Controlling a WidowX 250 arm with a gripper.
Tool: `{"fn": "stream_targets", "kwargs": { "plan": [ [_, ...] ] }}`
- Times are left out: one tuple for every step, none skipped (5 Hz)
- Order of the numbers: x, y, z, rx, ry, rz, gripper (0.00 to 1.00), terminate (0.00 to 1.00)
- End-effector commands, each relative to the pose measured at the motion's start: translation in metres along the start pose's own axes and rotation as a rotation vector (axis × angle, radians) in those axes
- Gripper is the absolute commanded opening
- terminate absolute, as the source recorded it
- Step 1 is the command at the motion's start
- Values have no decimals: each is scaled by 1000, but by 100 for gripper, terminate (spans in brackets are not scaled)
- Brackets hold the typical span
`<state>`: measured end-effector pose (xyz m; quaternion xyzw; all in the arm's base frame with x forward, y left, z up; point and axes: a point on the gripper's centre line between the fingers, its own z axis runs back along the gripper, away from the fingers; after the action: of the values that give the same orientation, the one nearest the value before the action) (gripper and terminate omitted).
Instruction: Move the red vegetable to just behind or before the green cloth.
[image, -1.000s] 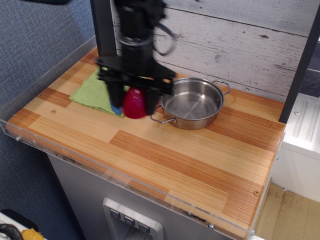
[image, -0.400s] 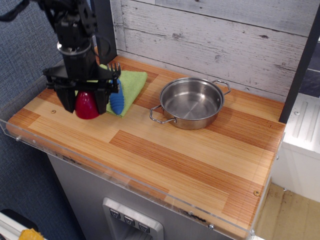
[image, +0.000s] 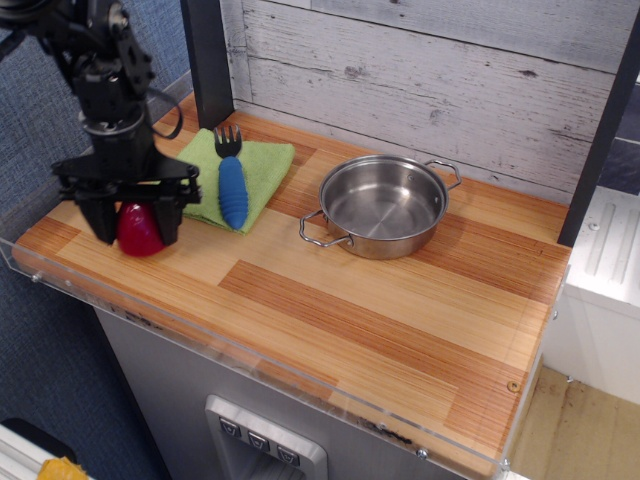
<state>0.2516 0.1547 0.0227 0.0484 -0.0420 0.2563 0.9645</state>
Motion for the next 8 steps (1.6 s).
{"fn": "stream_targets", "kwargs": {
  "plan": [
    [-10,18,-2,9,-3,48,0,0],
    [-10,19,-2,9,-7,57,100,0],
    [-9,20,5,2,-14,61,100,0],
    [-8,21,19,3,-15,84,100,0],
    [-6,16,41,32,-36,74,100,0],
    [-4,1,67,37,-80,43,100,0],
    [-7,-19,92,15,-119,-29,100,0],
    [-12,-35,110,-17,-150,-78,100,0]
  ]
}}
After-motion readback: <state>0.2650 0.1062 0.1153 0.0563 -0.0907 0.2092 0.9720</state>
